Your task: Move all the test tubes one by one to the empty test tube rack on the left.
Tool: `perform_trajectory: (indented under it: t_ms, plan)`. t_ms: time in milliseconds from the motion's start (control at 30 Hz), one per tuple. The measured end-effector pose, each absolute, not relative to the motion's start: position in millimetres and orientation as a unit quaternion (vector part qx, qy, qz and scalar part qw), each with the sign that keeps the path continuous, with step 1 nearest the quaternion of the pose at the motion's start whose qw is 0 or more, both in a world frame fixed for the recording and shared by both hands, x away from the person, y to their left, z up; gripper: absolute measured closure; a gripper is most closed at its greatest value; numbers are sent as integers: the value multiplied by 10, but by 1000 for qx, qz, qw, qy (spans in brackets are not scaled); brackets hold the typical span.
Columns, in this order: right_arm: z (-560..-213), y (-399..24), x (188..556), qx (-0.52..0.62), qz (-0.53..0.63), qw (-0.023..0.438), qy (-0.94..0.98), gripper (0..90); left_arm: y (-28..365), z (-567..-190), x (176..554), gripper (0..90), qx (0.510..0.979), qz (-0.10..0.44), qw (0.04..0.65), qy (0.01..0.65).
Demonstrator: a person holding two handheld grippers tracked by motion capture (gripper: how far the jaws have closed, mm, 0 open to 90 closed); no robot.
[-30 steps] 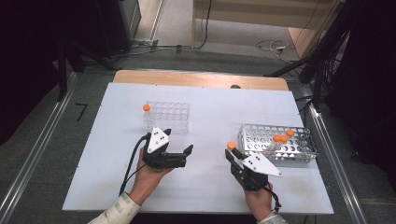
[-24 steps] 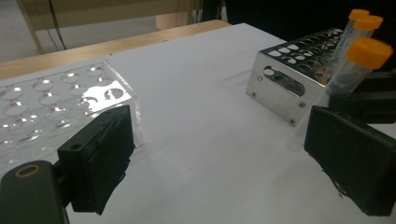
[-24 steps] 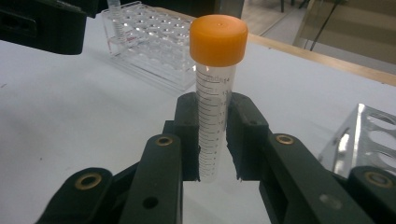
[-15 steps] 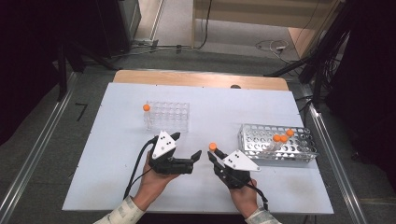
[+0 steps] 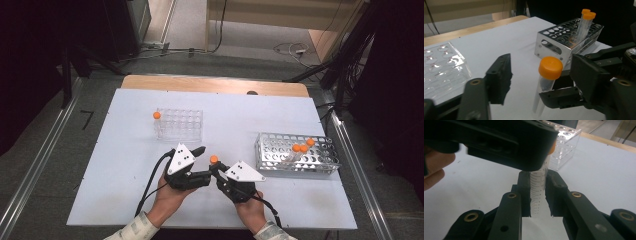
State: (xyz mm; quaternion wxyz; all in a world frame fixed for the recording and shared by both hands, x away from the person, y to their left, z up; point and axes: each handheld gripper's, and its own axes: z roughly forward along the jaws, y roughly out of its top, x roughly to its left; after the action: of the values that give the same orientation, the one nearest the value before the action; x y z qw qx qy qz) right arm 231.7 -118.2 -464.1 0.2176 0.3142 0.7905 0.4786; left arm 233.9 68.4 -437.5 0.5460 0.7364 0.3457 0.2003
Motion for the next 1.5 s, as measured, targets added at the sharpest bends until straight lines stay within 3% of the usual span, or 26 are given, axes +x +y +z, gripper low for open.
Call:
perform_trajectory:
  t_ms: [133, 400, 567, 933, 1500]
  plan:
    - [-4632, -1161, 2302, 312, 481, 215, 791, 726, 681, -4380, 2329, 558, 737, 198, 550, 339]
    - [-4630, -1165, 2303, 312, 482, 216, 790, 725, 644, -4397, 2315, 682, 746, 199, 543, 331]
    - [-4631, -1168, 2306, 312, 482, 215, 790, 717, 651, -4394, 2316, 694, 745, 201, 542, 332]
    - [-4591, -1258, 2351, 319, 484, 205, 789, 335, 856, -4332, 2462, 699, 724, 213, 546, 364]
    - [-4561, -1557, 2305, 346, 476, 206, 782, 162, 1346, -4125, 2798, 699, 673, 253, 548, 427]
